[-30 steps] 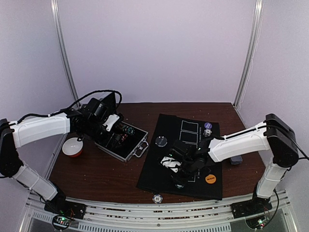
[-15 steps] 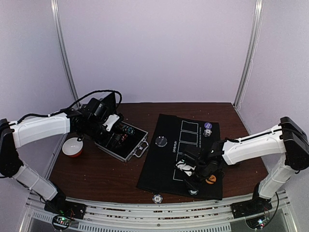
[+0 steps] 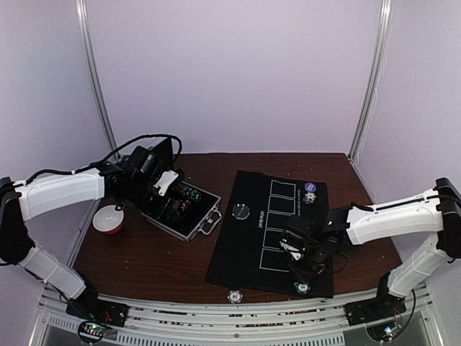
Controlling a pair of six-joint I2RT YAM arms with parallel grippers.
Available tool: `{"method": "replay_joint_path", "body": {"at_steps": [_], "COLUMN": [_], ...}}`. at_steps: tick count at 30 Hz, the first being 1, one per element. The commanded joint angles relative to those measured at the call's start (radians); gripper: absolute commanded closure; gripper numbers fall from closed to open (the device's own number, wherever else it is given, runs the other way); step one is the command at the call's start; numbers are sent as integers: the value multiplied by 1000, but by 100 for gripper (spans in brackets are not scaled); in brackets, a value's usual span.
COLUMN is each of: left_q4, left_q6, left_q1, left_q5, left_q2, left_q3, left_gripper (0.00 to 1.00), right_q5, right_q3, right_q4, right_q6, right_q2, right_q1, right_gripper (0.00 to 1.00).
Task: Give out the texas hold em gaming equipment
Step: Move the pile of poker chips to the big blind area, then pick up the pile of poker chips from the chip case.
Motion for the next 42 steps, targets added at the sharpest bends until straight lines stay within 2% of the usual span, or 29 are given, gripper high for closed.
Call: {"method": "replay_joint_path", "body": {"at_steps": [1,6,8,11,15,21,25,30,33,42], "left_q4": [22,48,31,22,23,21,22,36,77,84], "left_q6": [14,14,3,-13,-2,-26,-15,-8,44,75], "left_q1": [4,5,6,6,10,42,45,46,35,8], "left_q5": [-9,-111,-172,-255,-397,-418,-399,-353,-254,-306], "left_q2": [22,157,241,350,510,666,731,758,751,734], "left_q3": [55,205,279,366,476,600,656,654,621,588], "left_gripper": [17,17,14,7,8,28,32,41,43,44], "right_q5": [69,74,73,67,20,-22,-34,-37,-39,-46], "right_q3": [119,155,159,161,152,128,92,68,67,70], "right_q4": [33,201,255,315,370,386,401,413,420,414], "right_q6": [-43,-141,-175,-219,-261,-290,-293,-294,-294,-292], "right_q2": [-89,-153,-162,-166,-148,-131,-140,-150,-145,-136], "right_q1": [-8,-74,-99,-124,-148,-160,-165,-174,-178,-180], "right_gripper": [53,43,40,38,38,38,38,38,37,37]}}
